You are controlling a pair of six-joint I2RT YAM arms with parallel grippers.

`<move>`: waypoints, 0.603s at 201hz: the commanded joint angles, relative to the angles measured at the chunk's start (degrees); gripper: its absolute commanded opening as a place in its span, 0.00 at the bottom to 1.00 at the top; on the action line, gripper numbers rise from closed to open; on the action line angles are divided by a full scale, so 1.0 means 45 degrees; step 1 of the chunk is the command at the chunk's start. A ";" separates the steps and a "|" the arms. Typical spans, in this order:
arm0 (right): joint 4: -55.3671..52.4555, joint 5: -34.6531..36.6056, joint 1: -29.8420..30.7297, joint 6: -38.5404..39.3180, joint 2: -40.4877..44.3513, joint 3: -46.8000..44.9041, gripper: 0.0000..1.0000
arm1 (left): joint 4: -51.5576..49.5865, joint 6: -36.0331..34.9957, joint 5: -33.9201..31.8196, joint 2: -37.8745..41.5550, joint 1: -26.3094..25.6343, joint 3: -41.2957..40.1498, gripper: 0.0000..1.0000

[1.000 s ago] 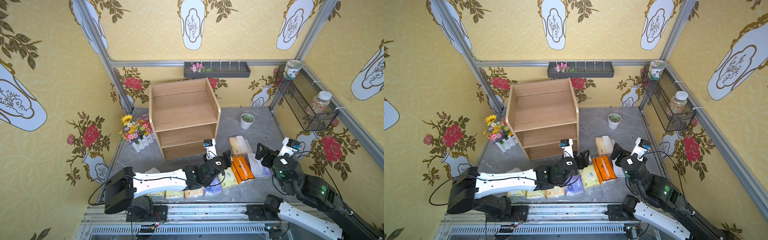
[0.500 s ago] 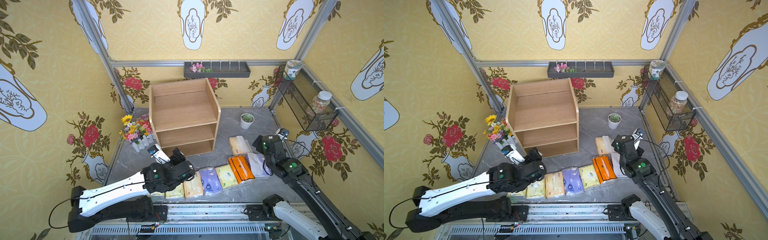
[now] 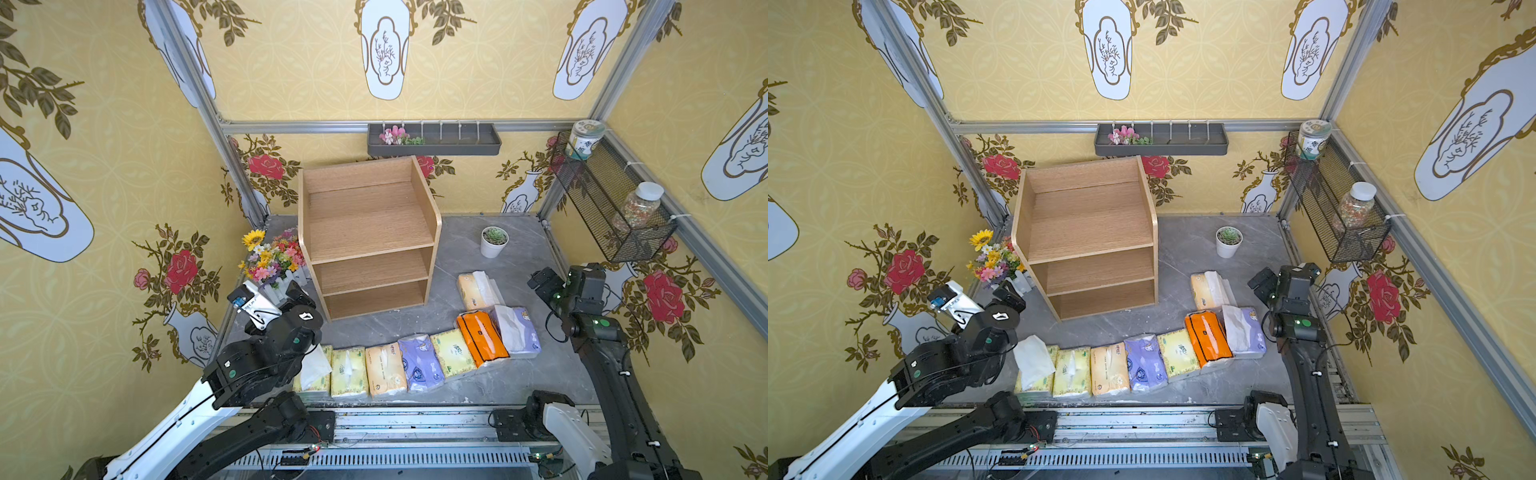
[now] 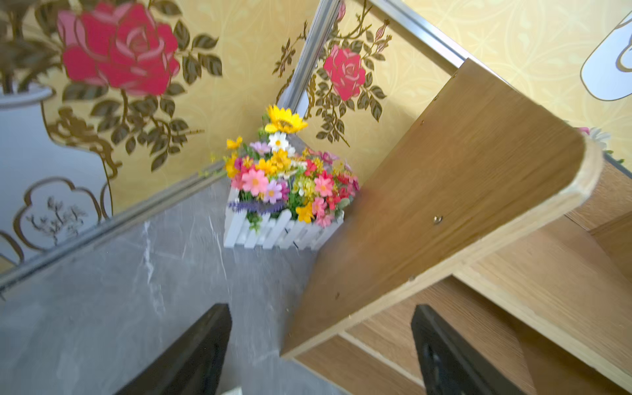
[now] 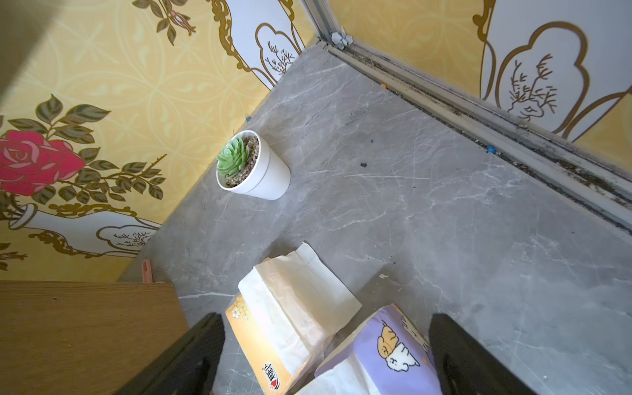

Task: Remove the tissue boxes from the shelf
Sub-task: Reset both arms

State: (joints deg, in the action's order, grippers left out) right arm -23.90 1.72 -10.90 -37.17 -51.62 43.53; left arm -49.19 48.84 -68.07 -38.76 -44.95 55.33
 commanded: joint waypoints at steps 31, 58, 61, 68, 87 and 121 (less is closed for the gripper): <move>0.1136 -0.0352 -0.0665 0.0700 -0.0687 0.0117 0.97 | 0.5263 -0.5891 0.5904 -0.0990 0.6849 -0.0173 0.96; 0.1507 -0.0132 -0.1095 0.1427 -0.1066 0.0019 0.97 | 0.6142 -0.5659 0.8312 -0.1306 1.0034 -0.0681 0.99; 0.1576 -0.0050 -0.1134 0.1519 -0.1154 0.0003 0.97 | 0.6240 -0.5643 0.8519 -0.1371 1.0326 -0.0783 1.00; 0.1854 0.0203 -0.1171 0.1887 -0.1377 -0.0098 0.97 | 0.6490 -0.5586 0.8893 -0.1583 1.0962 -0.1039 1.00; 0.3008 0.0899 -0.1171 0.2795 -0.2012 -0.0674 0.97 | 0.7337 -0.5344 0.9693 -0.2274 1.2085 -0.1925 1.00; 0.6310 0.1703 -0.0723 0.3933 -0.2813 -0.2553 0.97 | 1.1510 -0.6358 0.9479 -0.2672 1.2187 -0.5024 1.00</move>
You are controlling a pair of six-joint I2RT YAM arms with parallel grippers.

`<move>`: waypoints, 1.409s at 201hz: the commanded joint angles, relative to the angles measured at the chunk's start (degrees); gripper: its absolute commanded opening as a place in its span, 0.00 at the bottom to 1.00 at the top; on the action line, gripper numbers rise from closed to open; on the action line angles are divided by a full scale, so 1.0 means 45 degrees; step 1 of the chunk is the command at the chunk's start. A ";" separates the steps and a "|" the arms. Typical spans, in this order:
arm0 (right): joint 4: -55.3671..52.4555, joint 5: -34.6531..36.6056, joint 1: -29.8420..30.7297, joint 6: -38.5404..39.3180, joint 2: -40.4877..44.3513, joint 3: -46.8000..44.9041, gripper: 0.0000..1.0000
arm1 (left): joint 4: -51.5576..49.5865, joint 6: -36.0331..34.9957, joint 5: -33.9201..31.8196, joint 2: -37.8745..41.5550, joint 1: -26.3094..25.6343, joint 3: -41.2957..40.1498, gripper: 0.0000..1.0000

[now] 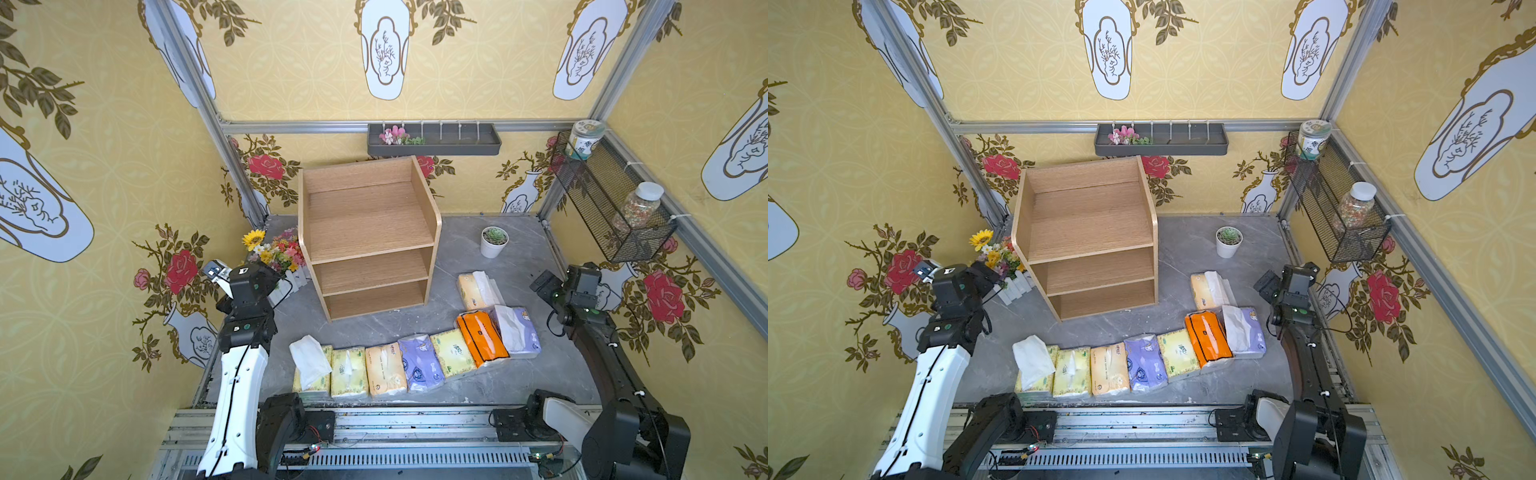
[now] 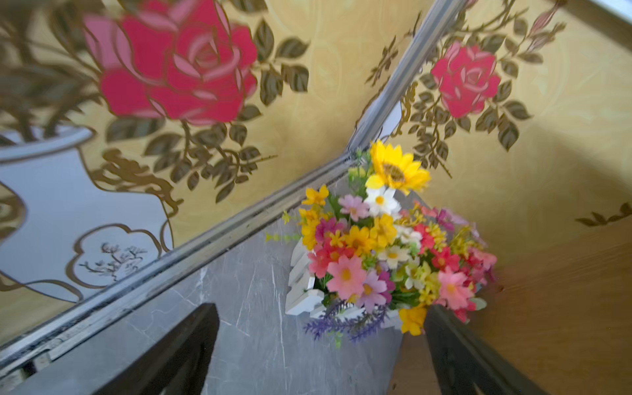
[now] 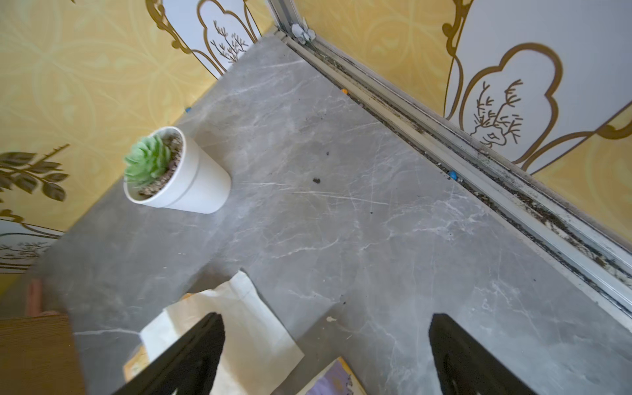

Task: Remove the tissue boxes from the shelf
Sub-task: Reset both arms

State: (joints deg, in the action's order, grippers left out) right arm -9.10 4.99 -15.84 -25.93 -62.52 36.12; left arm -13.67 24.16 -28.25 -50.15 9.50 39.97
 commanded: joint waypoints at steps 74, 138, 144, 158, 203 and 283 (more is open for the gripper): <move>0.7357 0.3834 0.4344 0.4583 -0.2502 -0.2529 0.97 | 1.0796 -0.3821 0.2282 -0.0700 0.0090 -0.6362 1.00; 1.1888 0.2591 0.4482 0.5038 -0.3802 -0.4372 0.97 | 1.5432 -0.3343 0.4711 -0.2303 0.0020 -0.8105 1.00; 1.2194 0.2516 0.4406 0.4978 -0.3788 -0.4543 0.97 | 1.5825 -0.3428 0.4799 -0.2583 0.0004 -0.8223 1.00; 1.2351 0.2293 0.4252 0.4846 -0.3844 -0.4655 0.97 | 1.6446 -0.3568 0.5253 -0.3219 0.0009 -0.8281 1.00; 1.3891 0.2576 0.4080 0.4777 -0.4334 -0.5246 0.97 | 1.9109 -0.4803 0.3305 -0.5940 -0.1767 -0.8263 1.00; 1.3564 0.2406 0.4147 0.4875 -0.4410 -0.5086 0.97 | 1.8468 -0.4296 0.2176 -0.5784 -0.1798 -0.8090 1.00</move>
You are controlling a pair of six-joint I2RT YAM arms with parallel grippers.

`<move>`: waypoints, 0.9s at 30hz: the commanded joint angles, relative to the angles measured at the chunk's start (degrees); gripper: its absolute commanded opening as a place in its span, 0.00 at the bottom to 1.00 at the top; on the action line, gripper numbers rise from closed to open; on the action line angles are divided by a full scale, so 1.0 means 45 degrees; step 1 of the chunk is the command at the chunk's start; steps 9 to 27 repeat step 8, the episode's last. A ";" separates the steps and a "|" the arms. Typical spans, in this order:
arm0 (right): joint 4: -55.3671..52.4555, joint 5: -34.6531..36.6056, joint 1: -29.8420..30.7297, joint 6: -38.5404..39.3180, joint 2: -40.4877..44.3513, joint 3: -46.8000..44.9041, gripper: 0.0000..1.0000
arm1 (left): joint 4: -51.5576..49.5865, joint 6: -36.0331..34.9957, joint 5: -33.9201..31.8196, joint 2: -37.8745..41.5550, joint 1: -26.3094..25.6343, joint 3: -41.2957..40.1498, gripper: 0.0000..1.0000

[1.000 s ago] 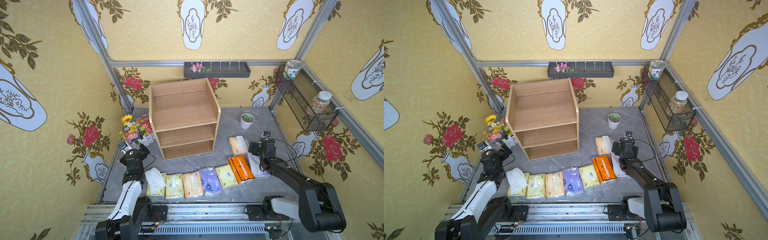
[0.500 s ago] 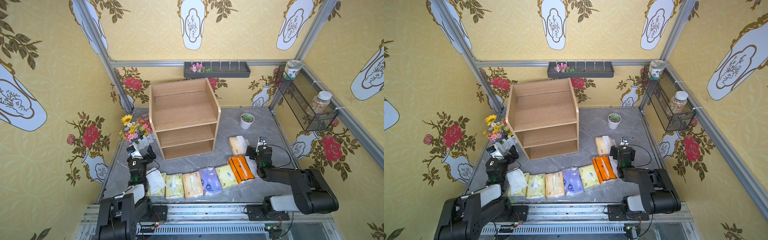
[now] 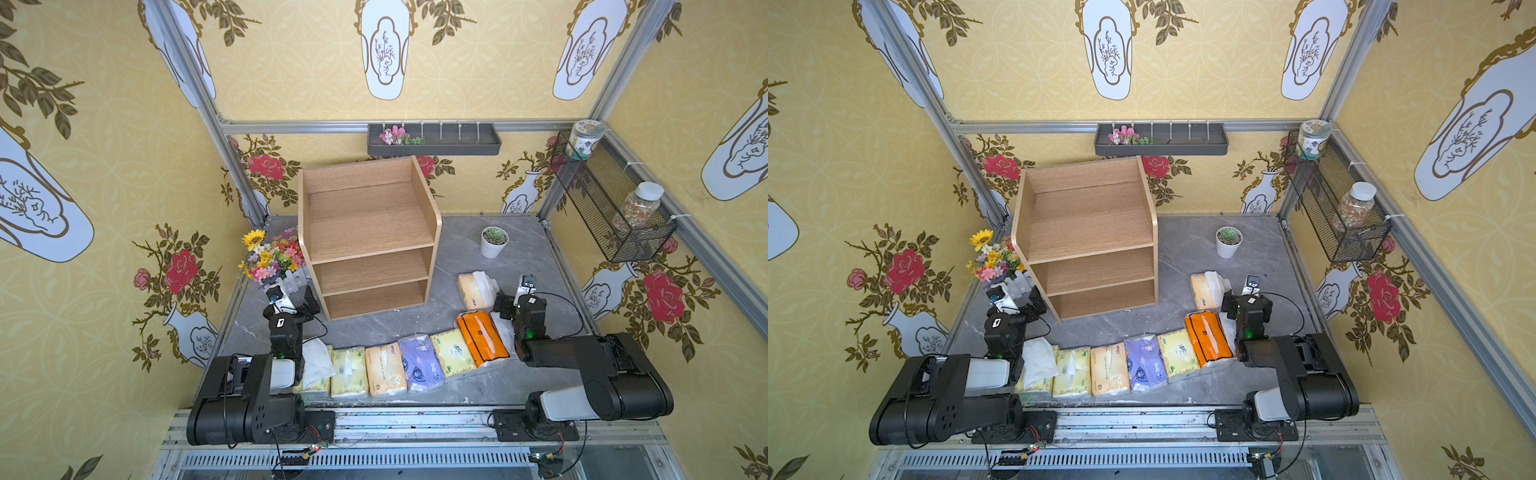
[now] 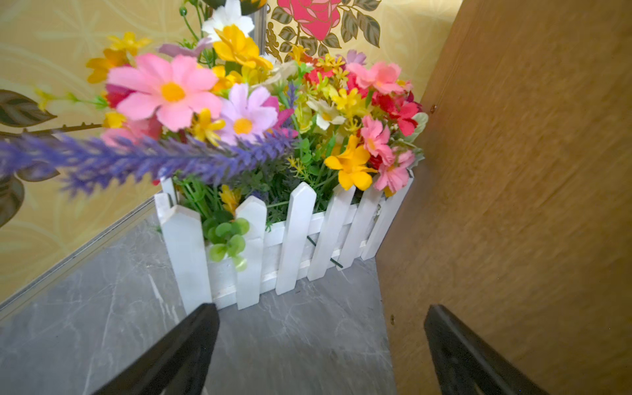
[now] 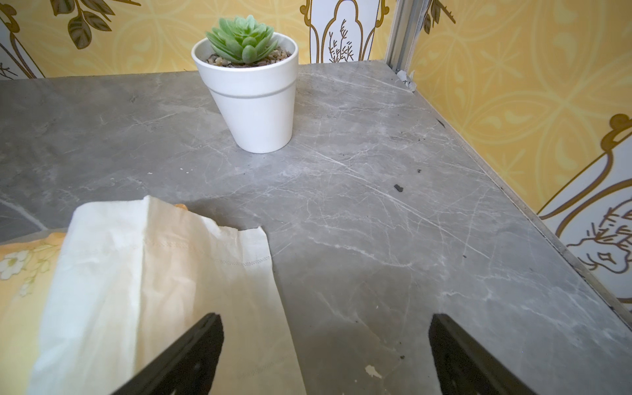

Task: Remove the tissue boxes from the shelf
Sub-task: Reset both arms

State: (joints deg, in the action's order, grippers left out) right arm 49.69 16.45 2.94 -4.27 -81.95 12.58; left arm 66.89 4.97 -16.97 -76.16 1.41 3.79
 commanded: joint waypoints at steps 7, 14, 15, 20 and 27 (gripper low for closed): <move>0.0583 -0.0937 -0.0190 0.0253 0.0008 0.0073 0.97 | 0.0564 -0.0046 -0.0388 0.0020 -0.0001 -0.0028 1.00; 0.0433 -0.1141 -0.0172 0.0375 -0.0037 0.0166 0.97 | 0.0565 -0.0034 -0.0403 0.0047 -0.0001 -0.0053 1.00; 0.0433 -0.1141 -0.0172 0.0375 -0.0037 0.0166 0.97 | 0.0565 -0.0034 -0.0403 0.0047 -0.0001 -0.0053 1.00; 0.0433 -0.1141 -0.0172 0.0375 -0.0037 0.0166 0.97 | 0.0565 -0.0034 -0.0403 0.0047 -0.0001 -0.0053 1.00; 0.0433 -0.1141 -0.0172 0.0375 -0.0037 0.0166 0.97 | 0.0565 -0.0034 -0.0403 0.0047 -0.0001 -0.0053 1.00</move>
